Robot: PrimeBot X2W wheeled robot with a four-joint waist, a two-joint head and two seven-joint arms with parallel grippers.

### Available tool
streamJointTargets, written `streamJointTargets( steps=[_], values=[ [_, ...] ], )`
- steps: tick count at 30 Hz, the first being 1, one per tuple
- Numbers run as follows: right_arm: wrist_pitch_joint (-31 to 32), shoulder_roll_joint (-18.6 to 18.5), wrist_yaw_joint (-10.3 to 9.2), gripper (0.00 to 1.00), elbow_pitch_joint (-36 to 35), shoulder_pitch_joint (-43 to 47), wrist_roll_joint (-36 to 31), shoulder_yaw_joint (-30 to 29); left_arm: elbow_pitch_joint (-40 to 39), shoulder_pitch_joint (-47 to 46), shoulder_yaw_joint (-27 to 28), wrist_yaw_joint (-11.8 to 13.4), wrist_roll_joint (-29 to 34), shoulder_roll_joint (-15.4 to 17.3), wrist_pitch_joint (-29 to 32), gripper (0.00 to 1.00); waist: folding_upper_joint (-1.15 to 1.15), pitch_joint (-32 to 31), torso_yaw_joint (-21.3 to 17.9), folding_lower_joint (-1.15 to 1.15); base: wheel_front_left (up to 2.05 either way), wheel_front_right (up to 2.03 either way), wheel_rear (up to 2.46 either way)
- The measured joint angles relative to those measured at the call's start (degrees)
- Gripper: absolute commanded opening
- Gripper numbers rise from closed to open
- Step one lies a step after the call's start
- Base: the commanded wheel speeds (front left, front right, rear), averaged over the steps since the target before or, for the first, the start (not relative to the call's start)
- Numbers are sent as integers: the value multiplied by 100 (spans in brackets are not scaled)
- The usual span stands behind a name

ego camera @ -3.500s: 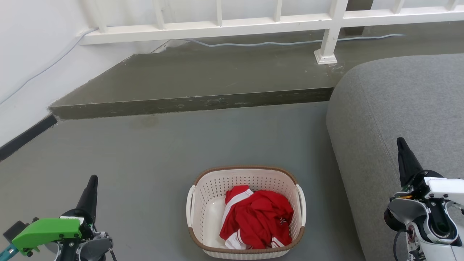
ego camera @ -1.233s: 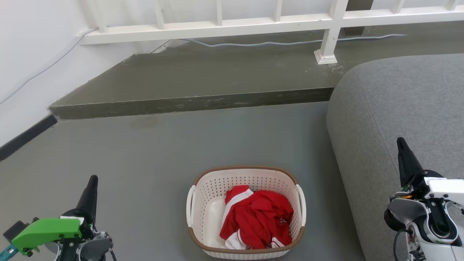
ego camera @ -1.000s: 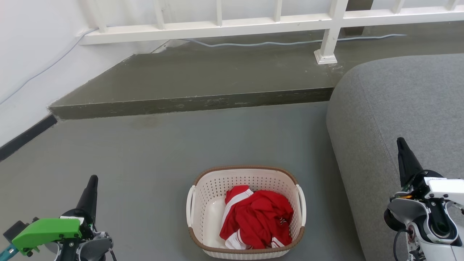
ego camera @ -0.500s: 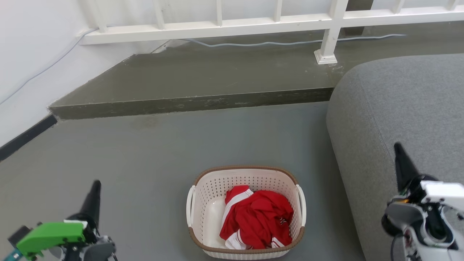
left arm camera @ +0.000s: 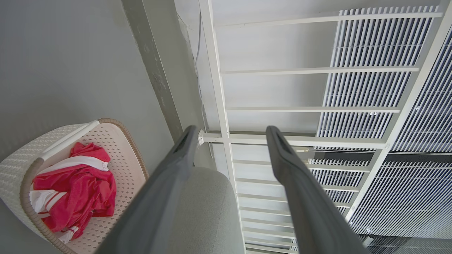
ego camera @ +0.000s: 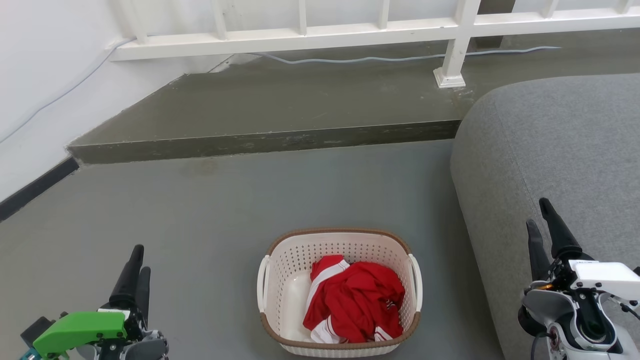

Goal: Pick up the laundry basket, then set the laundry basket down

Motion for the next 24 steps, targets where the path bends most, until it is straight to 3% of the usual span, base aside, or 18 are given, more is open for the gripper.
streamJointTargets(
  steps=[24],
  values=[
    [-470,-261,1,100,-516,-16,-836,821,-382,-22,-563,0,1128,198,-561,100,0,47,-11,0,0,0,0]
  ],
)
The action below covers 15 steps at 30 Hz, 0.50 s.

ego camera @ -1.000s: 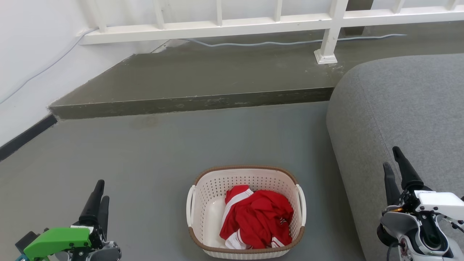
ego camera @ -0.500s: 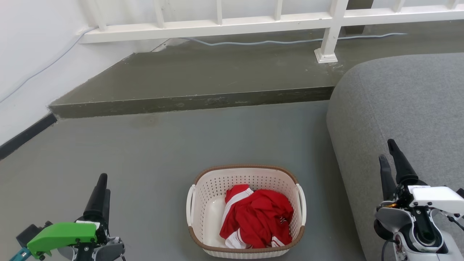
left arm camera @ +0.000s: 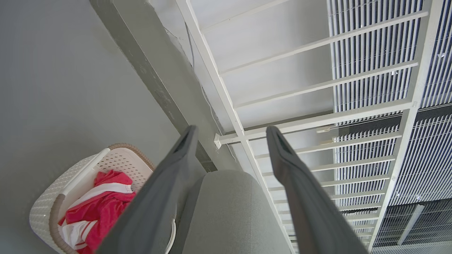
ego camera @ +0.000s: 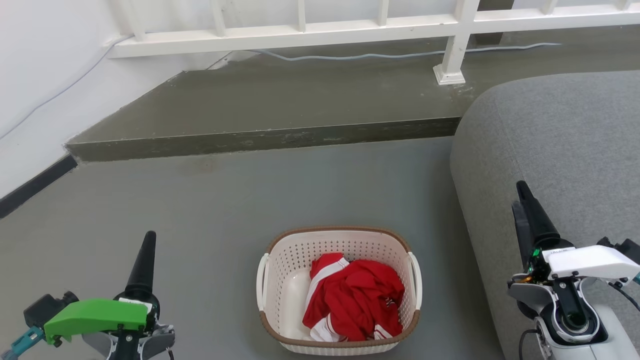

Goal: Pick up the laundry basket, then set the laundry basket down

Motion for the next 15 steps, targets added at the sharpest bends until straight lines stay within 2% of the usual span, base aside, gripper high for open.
streamJointTargets(
  steps=[8,15],
  values=[
    [-210,-168,1,100,-90,-34,-436,328,-65,-12,-171,0,512,62,-144,100,0,19,-5,0,0,0,0],
    [-408,-346,3,100,-90,-118,-1035,556,-143,-38,-148,-1,1278,125,-290,100,0,28,-11,0,0,0,0]
  ],
)
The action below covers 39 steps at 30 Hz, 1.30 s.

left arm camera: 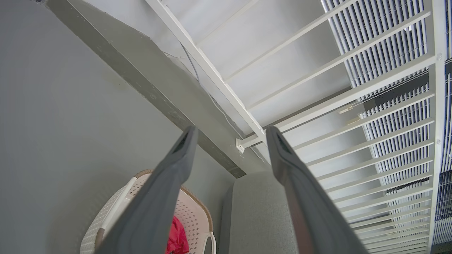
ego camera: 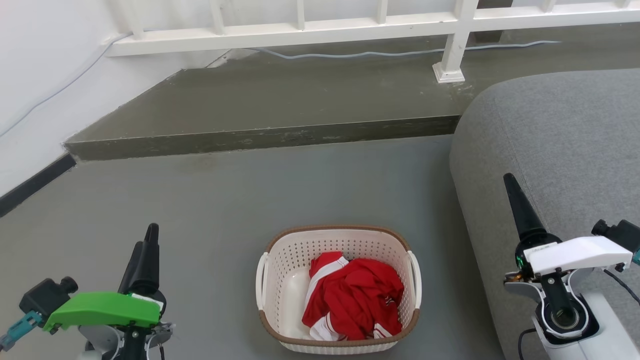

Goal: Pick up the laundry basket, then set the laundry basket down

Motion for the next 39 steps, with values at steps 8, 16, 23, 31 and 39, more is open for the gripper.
streamJointTargets(
  steps=[8,16,23,31,39],
  values=[
    [-162,-175,2,100,75,-35,-833,235,-57,-34,-102,21,1047,80,-155,100,0,10,-11,0,0,0,0],
    [-308,-208,-63,100,110,-133,-1646,397,-146,-46,-186,180,1954,77,-316,100,0,17,-18,0,0,0,0],
    [-474,-198,-114,100,87,-165,-2249,550,-245,-66,-250,229,2497,4,-460,100,0,30,-26,0,0,0,0],
    [-609,-154,-156,100,43,-228,-2864,636,-328,-100,-321,230,3136,-32,-623,100,0,37,-32,0,0,0,0],
    [-790,-115,-215,100,34,-227,-3513,704,-399,-100,-369,230,3774,-81,-782,100,0,25,-41,0,0,0,0]
  ],
)
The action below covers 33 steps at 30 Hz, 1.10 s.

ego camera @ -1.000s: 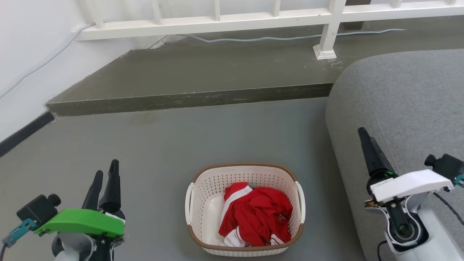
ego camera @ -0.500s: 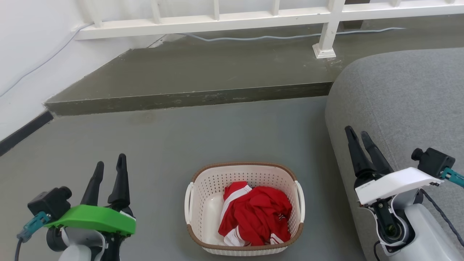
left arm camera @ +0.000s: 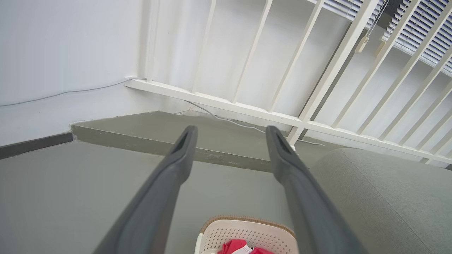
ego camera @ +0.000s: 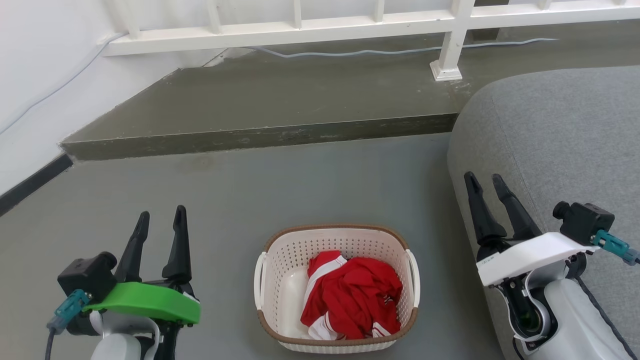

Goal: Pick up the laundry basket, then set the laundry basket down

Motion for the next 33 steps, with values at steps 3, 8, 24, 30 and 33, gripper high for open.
streamJointTargets(
  steps=[3,8,24,30,33],
  values=[
    [-60,0,-3,100,-5,1,-214,-8,-52,0,-1,0,200,-11,-65,100,0,3,-1,0,0,0,0],
    [-155,18,-44,100,-36,2,-602,-23,-97,0,-7,0,575,-18,-168,100,0,26,-10,0,0,0,0],
    [-291,160,-78,100,-109,4,-1274,-238,-176,0,14,-16,1074,-44,-299,100,0,107,-16,0,0,0,0],
    [-299,227,-66,100,-108,6,-1330,-301,-176,-1,38,-53,1085,-54,-299,100,0,135,-7,0,0,0,0],
    [-300,250,-33,100,-107,7,-1369,-321,-175,-3,44,-58,1107,-56,-299,100,0,148,-2,0,0,0,0]
  ],
)
